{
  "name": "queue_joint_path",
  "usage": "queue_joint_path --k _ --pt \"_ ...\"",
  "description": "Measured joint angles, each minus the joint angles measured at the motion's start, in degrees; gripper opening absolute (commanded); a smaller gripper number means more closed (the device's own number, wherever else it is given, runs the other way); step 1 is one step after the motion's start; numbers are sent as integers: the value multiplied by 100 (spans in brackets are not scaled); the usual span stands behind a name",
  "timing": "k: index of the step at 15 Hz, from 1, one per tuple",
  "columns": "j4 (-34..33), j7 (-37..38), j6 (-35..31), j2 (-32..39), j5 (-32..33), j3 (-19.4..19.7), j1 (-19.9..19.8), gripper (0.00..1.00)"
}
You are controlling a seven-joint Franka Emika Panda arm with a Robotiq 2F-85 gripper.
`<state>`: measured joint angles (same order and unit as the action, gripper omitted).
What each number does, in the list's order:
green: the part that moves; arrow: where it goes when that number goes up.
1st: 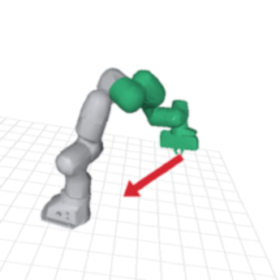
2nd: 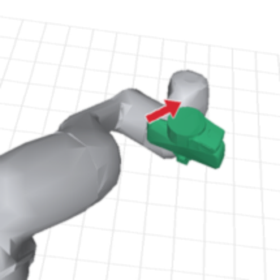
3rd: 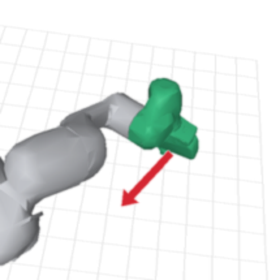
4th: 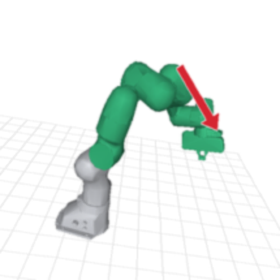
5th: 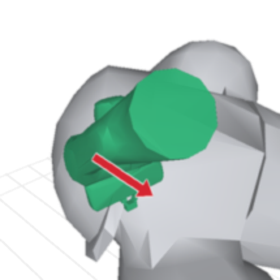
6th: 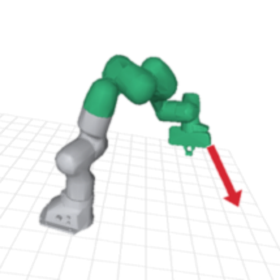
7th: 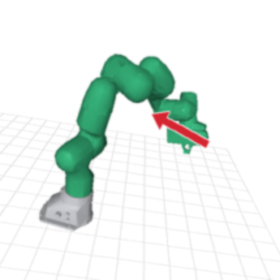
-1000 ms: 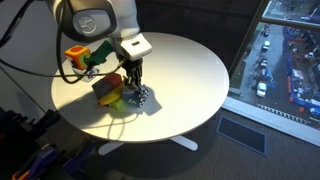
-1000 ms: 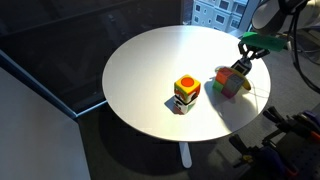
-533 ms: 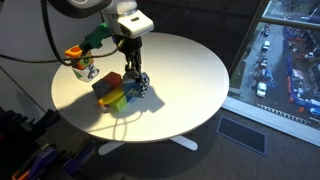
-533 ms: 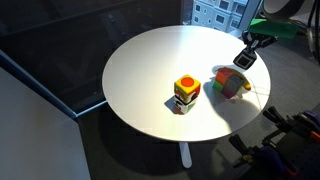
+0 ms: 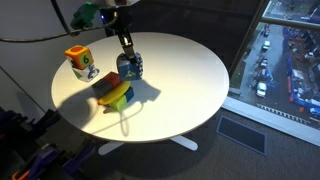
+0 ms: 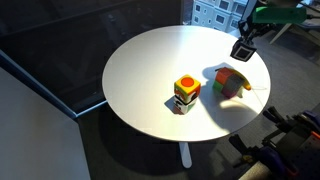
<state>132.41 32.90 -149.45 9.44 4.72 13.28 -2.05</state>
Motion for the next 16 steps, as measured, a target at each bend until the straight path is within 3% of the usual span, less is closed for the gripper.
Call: queue_joint_path --k 16 --pt "303 -3151 332 -670 -112 -1214 142 6"
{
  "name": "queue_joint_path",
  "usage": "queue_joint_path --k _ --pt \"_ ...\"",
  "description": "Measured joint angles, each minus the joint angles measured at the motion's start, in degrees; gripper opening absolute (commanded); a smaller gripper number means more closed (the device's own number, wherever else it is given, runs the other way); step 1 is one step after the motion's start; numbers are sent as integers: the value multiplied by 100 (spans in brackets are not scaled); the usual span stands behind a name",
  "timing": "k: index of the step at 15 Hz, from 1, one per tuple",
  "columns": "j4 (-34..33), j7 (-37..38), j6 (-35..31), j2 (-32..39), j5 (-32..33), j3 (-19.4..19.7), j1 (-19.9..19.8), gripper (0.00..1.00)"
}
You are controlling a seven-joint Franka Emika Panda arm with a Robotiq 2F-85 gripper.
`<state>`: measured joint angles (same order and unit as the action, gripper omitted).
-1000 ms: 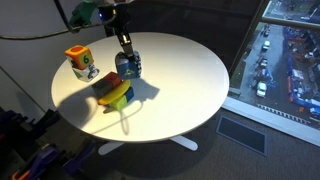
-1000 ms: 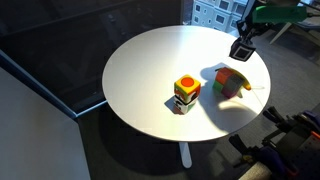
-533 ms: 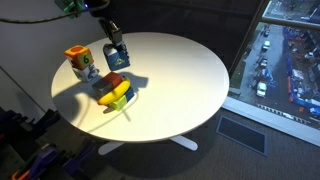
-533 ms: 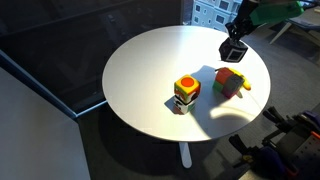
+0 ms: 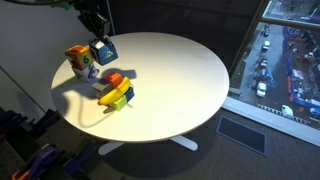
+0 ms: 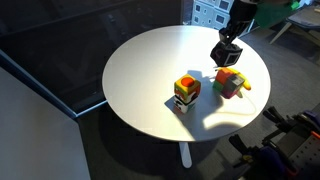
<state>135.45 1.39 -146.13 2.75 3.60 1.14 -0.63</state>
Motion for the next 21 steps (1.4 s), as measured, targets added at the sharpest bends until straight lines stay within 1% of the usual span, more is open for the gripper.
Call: queue_joint_path --k 4,10,11,21 --pt "43 -392 127 -131 25 -48 20 5" --pt "124 -430 146 -318 324 -42 17 5" --pt "130 -430 146 -347 352 -37 15 15" --pt "131 -428 145 -307 354 -39 15 15"
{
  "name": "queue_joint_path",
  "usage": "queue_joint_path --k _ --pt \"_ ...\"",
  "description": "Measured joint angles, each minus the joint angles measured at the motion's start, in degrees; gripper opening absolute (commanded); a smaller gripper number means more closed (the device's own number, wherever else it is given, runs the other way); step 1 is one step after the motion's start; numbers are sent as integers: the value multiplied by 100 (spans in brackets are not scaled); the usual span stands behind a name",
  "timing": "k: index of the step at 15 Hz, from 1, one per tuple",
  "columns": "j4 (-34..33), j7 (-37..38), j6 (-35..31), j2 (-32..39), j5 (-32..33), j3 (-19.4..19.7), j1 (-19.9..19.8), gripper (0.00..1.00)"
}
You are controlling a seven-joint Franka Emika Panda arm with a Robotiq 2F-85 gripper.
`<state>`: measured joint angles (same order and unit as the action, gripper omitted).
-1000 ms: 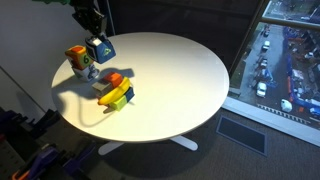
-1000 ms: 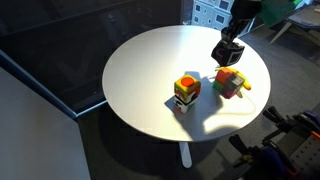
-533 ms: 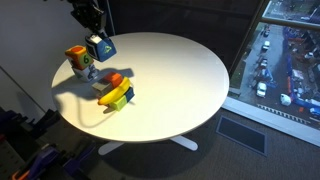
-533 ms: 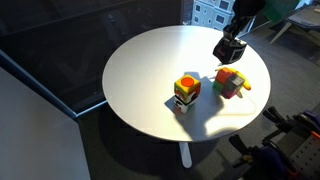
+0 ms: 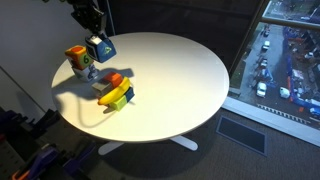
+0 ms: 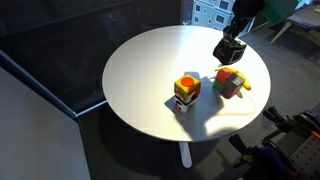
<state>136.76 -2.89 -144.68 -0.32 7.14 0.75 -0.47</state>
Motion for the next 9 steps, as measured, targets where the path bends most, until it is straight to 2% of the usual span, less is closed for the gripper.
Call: queue_joint_path --k 4,5,9 --pt "0 0 0 0 0 0 0 15" --pt "0 0 0 0 0 0 0 5" --pt "-13 2 0 0 0 0 0 5"
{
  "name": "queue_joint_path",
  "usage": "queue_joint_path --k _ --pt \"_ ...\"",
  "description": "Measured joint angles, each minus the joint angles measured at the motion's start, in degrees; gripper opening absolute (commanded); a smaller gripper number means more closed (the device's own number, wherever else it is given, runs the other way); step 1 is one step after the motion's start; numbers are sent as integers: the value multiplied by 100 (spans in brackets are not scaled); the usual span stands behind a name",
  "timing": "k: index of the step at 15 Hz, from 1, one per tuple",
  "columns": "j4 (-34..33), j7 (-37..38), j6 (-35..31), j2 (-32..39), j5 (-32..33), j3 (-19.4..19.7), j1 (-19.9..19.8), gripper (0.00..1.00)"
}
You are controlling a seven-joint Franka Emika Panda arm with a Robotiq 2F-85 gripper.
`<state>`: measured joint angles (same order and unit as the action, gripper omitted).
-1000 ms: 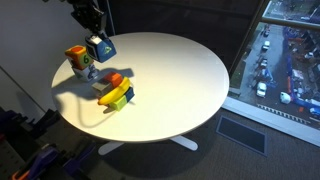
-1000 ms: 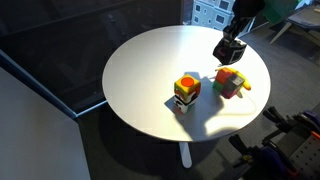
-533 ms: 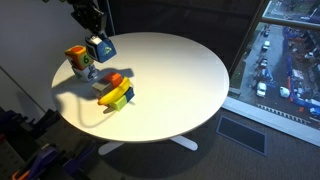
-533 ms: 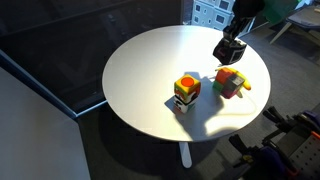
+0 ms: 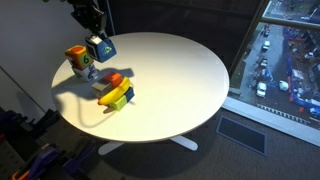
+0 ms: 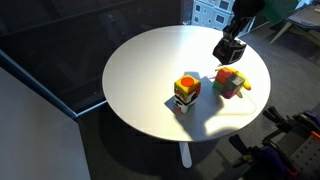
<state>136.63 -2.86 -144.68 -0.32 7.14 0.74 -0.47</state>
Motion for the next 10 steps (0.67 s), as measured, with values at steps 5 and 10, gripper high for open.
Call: queue_joint_path --k 5,10 --pt "-67 0 0 -19 0 -39 9 5" --pt "-214 0 236 -37 0 -145 121 5"
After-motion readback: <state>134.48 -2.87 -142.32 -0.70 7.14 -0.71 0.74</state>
